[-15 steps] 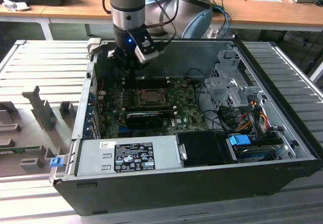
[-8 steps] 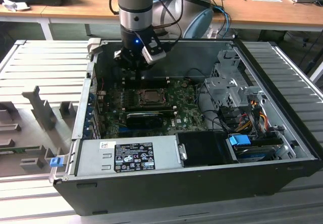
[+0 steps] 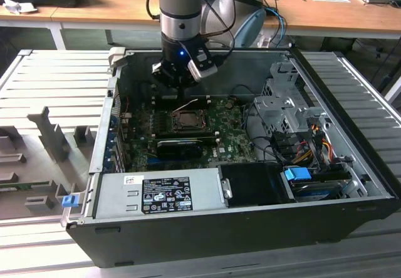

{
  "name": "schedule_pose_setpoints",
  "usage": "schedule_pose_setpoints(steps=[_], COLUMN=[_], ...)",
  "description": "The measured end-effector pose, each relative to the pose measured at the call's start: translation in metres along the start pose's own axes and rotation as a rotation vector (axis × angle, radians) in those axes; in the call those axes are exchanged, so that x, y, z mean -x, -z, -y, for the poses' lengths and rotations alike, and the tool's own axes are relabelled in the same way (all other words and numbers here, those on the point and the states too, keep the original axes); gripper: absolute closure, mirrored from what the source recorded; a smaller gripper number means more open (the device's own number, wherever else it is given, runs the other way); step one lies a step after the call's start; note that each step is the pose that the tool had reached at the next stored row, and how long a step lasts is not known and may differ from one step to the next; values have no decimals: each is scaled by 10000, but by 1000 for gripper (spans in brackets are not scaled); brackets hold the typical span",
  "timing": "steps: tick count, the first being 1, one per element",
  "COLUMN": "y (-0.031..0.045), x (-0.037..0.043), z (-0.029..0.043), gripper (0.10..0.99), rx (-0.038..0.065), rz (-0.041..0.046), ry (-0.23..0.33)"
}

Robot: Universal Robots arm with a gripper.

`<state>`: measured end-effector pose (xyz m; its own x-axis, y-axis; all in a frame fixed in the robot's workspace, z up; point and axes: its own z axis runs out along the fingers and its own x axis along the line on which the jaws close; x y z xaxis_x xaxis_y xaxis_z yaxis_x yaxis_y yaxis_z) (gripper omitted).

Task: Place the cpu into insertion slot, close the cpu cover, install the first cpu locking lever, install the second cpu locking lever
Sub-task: 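Install the first cpu locking lever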

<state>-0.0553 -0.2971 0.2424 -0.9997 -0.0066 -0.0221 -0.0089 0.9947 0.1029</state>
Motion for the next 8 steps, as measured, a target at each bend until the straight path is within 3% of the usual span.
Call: schedule_pose_setpoints(steps=[8], y=[-131], x=[52], z=[-21], gripper=[980], rx=[7], rz=[-31], ry=[340])
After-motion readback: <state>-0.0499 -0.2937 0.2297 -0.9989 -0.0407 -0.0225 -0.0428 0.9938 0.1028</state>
